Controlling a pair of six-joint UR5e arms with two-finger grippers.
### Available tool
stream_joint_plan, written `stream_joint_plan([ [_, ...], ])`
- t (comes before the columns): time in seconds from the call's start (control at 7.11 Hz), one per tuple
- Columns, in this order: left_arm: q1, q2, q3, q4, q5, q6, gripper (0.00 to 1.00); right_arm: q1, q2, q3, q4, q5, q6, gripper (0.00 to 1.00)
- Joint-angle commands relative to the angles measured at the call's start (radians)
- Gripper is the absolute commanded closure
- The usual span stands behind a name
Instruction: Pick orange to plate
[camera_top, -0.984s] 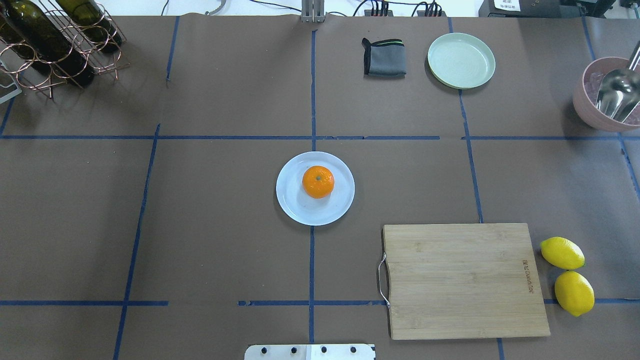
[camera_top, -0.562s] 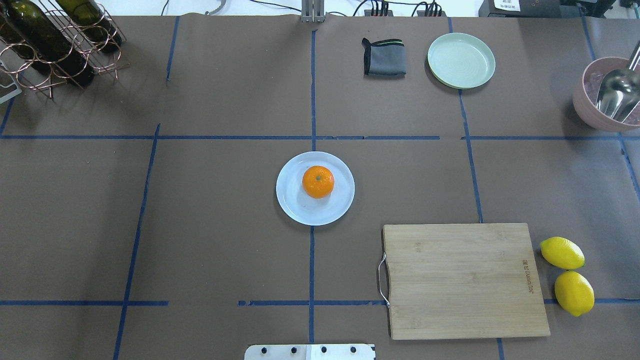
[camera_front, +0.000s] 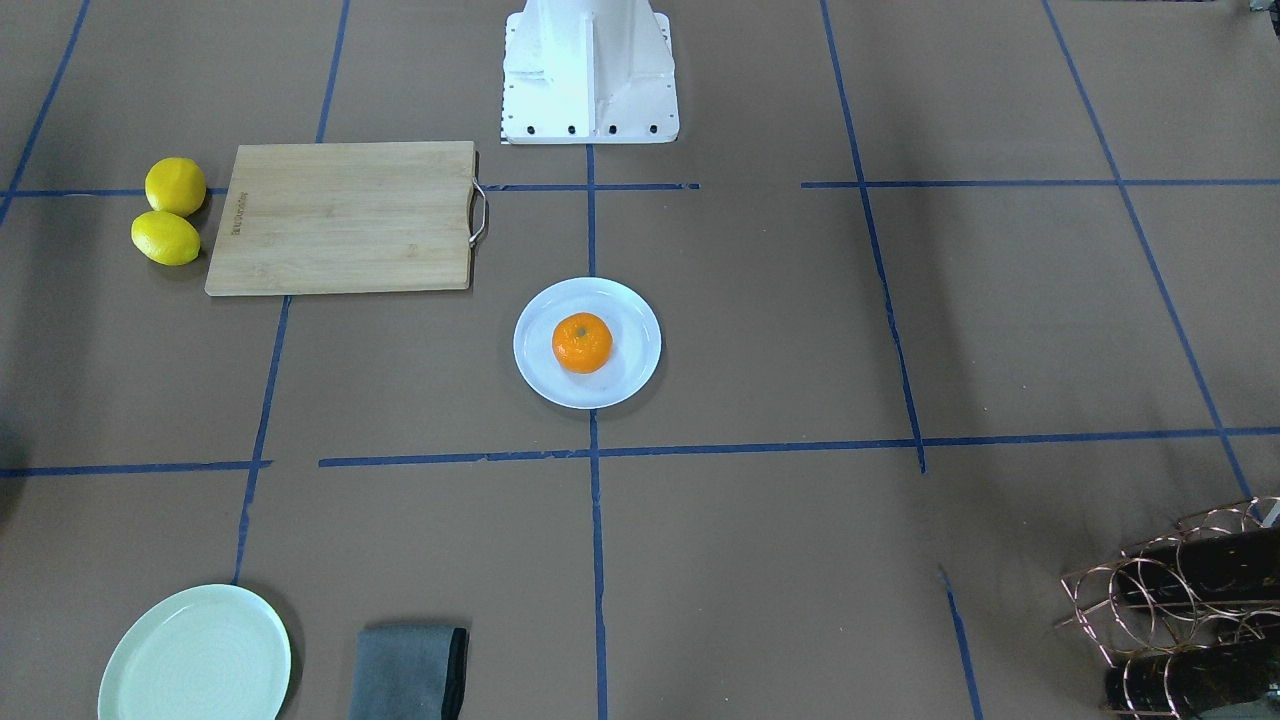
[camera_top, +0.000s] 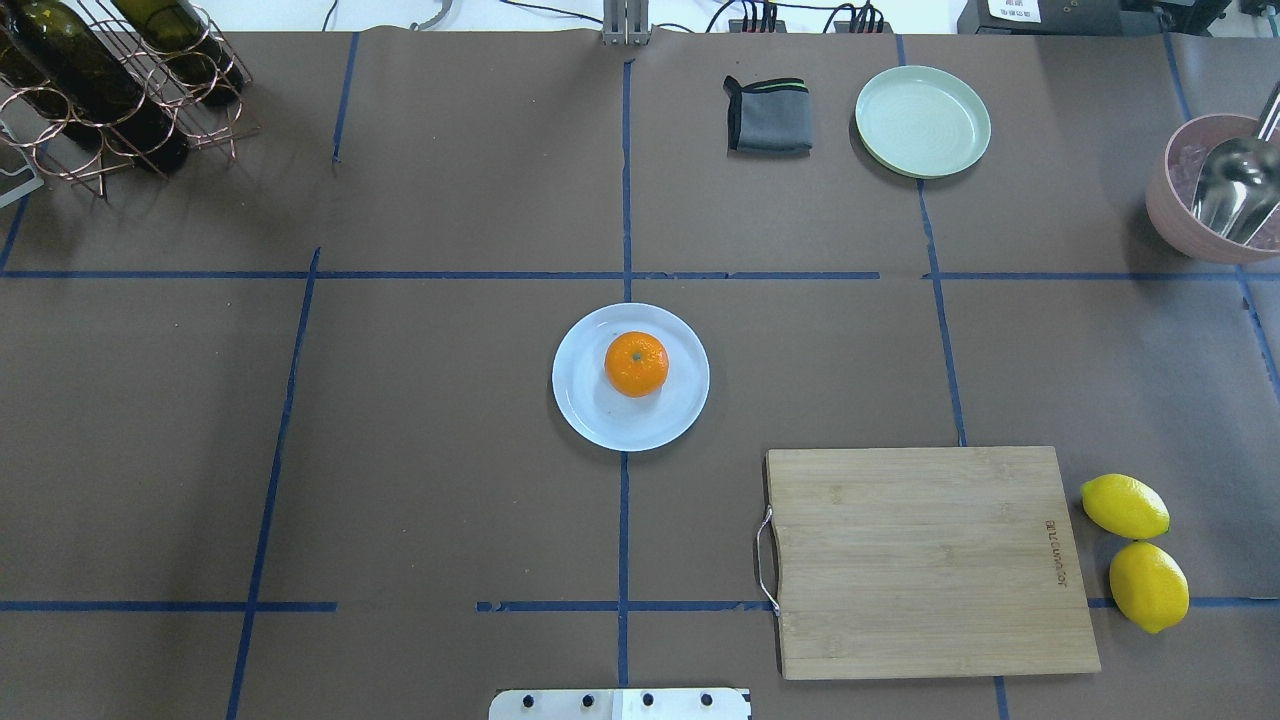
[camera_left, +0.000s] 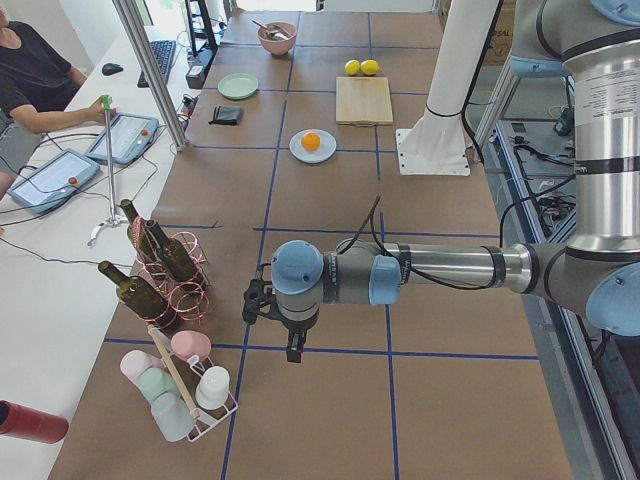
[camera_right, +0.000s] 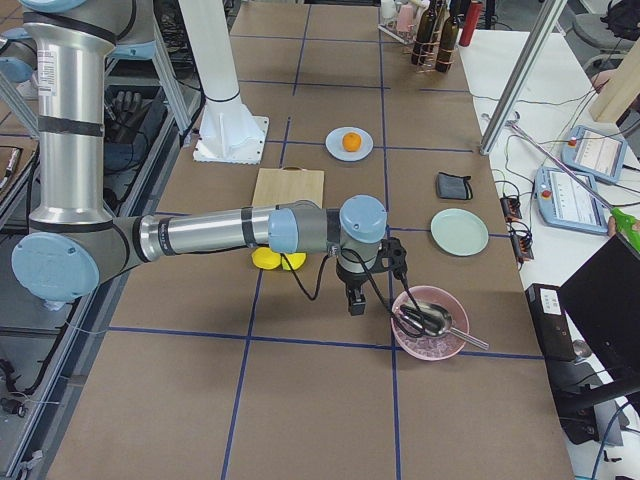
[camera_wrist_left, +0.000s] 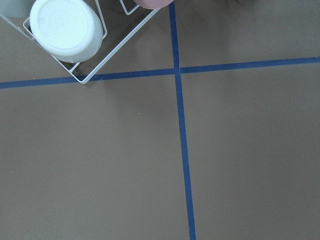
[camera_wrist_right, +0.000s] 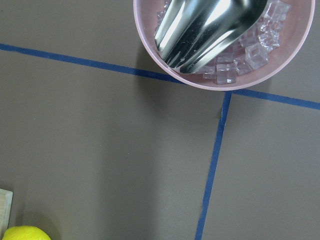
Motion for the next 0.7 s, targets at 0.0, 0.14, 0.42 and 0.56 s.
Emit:
stream_joint_plan([
  [0.0, 0.0, -0.03, 0.005, -0.006, 0.0, 0.001, 0.0, 0.0, 0.014, -0.021, 0.001, -0.001, -0.002, 0.0],
  [0.14, 0.0, -0.026, -0.027, 0.024, 0.0, 0.001, 0.0, 0.0, 0.025, -0.024, 0.001, -0.001, 0.0, 0.0],
  [0.42, 0.002, -0.033, -0.035, 0.04, 0.003, 0.001, 0.0, 0.003, 0.054, -0.024, 0.001, -0.003, 0.0, 0.0],
  [0.56, 0.0, -0.065, -0.023, 0.04, 0.005, 0.001, 0.0, 0.008, 0.066, -0.024, 0.001, -0.004, 0.0, 0.0],
])
